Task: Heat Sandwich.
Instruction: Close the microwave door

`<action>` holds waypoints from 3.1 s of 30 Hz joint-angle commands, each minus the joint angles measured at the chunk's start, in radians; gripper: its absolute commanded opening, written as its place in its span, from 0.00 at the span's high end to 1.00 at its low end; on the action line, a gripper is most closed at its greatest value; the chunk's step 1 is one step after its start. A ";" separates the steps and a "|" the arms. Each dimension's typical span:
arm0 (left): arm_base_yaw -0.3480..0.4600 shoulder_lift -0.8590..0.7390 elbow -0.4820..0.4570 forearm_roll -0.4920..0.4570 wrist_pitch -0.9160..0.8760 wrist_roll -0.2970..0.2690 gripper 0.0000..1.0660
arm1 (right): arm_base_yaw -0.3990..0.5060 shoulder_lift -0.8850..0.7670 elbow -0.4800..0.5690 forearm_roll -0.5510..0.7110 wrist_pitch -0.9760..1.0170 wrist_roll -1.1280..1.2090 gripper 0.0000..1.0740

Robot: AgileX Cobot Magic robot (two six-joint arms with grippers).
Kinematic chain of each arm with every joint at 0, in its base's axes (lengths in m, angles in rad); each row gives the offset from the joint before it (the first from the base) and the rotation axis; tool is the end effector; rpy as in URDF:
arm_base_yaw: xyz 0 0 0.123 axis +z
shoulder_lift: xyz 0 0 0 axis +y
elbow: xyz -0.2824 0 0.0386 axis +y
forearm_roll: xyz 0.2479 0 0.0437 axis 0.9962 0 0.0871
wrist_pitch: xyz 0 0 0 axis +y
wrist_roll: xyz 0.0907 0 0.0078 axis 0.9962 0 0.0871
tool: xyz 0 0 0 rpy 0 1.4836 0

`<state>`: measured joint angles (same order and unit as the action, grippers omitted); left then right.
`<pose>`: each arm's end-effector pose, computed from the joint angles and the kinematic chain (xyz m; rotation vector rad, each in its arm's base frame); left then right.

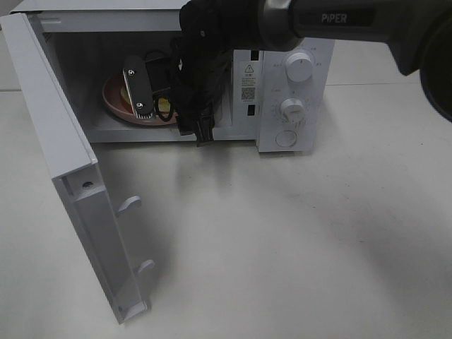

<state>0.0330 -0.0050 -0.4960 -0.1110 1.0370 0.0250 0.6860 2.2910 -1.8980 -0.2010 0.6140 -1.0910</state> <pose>-0.0042 -0.0088 0.2784 -0.0045 2.0160 -0.0954 0.4062 0.3190 0.1838 -2.0460 1.4593 -0.3814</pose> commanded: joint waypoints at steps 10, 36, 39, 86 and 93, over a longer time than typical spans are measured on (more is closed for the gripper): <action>0.000 -0.026 0.004 -0.002 -0.011 -0.001 0.05 | -0.001 -0.101 0.153 -0.002 -0.038 0.021 0.38; 0.000 -0.026 0.004 -0.002 -0.011 -0.001 0.05 | -0.001 -0.474 0.668 -0.002 -0.137 0.112 0.39; 0.000 -0.026 0.004 -0.002 -0.011 -0.001 0.05 | -0.001 -0.520 0.718 0.001 -0.137 0.131 0.39; 0.000 -0.026 0.004 -0.002 -0.011 -0.001 0.05 | 0.000 -1.399 1.128 0.032 0.392 1.227 0.30; 0.000 -0.026 0.004 -0.002 -0.011 -0.001 0.05 | 0.000 -1.517 1.128 0.001 0.558 1.226 0.26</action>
<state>0.0330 -0.0050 -0.4960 -0.1110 1.0370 0.0250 0.6860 0.7950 -0.7740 -0.1880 1.1330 0.1300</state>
